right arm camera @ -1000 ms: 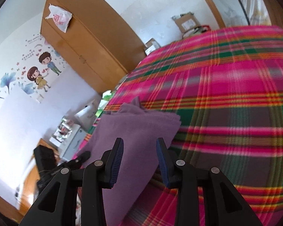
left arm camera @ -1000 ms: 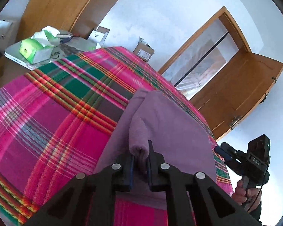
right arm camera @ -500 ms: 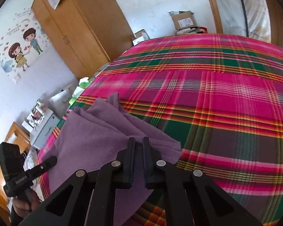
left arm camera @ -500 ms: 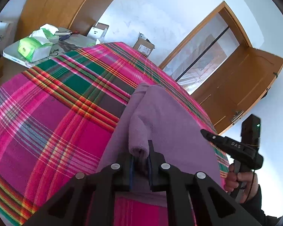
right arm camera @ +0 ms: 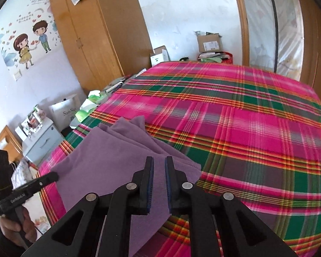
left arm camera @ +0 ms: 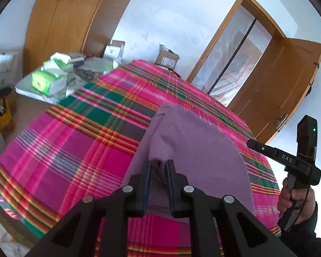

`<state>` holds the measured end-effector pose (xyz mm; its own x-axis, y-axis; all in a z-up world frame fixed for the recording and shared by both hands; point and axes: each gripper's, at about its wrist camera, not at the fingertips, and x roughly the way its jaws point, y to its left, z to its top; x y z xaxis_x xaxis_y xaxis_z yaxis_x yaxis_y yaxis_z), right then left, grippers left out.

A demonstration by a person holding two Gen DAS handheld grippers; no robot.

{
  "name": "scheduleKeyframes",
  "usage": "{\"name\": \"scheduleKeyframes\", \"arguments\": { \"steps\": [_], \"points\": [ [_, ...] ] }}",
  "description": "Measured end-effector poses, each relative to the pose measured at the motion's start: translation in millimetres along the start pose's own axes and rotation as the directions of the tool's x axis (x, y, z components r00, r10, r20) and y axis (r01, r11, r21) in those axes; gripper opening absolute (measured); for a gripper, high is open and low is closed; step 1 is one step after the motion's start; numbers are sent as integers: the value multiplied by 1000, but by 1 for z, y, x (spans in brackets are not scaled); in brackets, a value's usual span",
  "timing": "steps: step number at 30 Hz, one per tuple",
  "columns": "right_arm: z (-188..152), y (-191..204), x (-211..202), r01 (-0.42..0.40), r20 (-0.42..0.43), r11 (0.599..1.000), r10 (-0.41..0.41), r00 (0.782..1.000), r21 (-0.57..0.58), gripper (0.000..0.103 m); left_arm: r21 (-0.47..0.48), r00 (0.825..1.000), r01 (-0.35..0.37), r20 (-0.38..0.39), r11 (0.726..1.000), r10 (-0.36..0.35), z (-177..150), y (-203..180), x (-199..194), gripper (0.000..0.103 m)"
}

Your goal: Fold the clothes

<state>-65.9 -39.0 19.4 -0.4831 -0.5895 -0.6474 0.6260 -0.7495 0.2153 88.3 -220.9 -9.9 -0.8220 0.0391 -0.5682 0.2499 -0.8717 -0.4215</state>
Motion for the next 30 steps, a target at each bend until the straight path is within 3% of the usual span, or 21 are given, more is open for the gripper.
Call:
{"name": "scheduleKeyframes", "arguments": {
  "steps": [8,12,18,23,30],
  "points": [
    [-2,3,-10,-44,-3,999,44,999,-5,12,90,998,-5,55,996,0,14,-28,-10,14],
    [-2,3,-17,-19,7,1000,19,1000,-13,12,133,1000,0,24,991,-3,10,-38,4,14],
    [-3,2,-28,39,27,999,-38,999,-24,12,135,997,-42,-63,990,51,-5,-27,35,14],
    [-5,-6,-38,83,32,996,-83,996,-17,12,143,996,-48,-64,989,58,-8,-26,40,14],
    [-19,-35,-68,8,17,997,-9,1000,75,12,153,996,-48,-63,987,58,-8,-26,42,14]
  ]
}}
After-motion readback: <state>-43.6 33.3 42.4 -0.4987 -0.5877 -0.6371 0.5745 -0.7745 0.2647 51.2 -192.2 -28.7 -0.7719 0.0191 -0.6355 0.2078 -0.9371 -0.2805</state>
